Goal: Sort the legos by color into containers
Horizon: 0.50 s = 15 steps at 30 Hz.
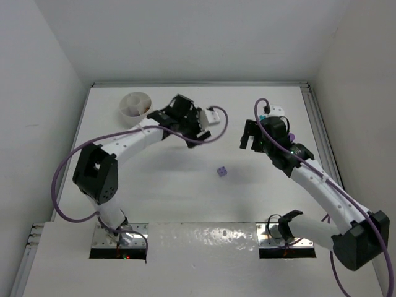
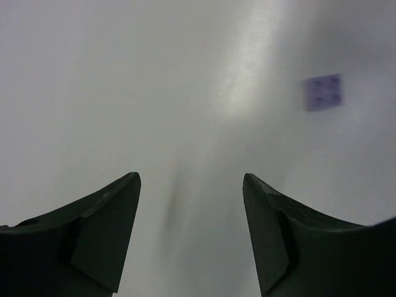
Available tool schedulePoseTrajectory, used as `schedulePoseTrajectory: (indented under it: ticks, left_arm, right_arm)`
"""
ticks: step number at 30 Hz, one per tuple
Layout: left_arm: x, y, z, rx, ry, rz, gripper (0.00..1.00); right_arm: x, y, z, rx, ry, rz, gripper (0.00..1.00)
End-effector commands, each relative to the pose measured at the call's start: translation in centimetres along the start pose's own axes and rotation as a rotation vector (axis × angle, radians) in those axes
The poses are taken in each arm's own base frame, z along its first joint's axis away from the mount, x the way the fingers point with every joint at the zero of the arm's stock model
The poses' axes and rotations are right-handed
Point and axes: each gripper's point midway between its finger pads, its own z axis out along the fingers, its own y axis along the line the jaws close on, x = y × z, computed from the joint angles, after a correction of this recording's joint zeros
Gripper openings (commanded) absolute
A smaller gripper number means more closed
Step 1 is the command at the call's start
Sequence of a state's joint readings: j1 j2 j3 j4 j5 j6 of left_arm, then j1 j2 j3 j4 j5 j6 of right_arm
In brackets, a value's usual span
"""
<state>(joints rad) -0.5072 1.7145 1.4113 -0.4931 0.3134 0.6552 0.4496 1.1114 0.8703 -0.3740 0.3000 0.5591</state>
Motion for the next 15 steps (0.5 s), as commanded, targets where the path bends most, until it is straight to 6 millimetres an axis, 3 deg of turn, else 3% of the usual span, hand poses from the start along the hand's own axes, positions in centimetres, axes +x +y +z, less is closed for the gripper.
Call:
schedulePoseTrajectory:
  ticks: [1,7,12,15]
  left_arm:
    - [0.6,-6.0,1.7,0.153,0.023,0.075,0.65]
    - [-2.7,-13.7,6.0,0.297,-0.009,0.183,0.74]
    - [-2.8,-16.7,8.6,0.336,-0.012,0.113,0.79]
    - [-1.8,-18.2,9.8,0.334,-0.003,0.113,0.79]
  right_arm:
    - [2.9,-3.6,-1.5,0.161,0.082,0.019,0.92]
    - [6.6,-6.0,-2.7,0.243,0.151,0.084,0.93]
    - [7.7,-6.9,-4.1,0.250,0.131,0.122,0.93]
    - [7.5,-7.5,-4.7,0.262,0.111,0.118,0.93]
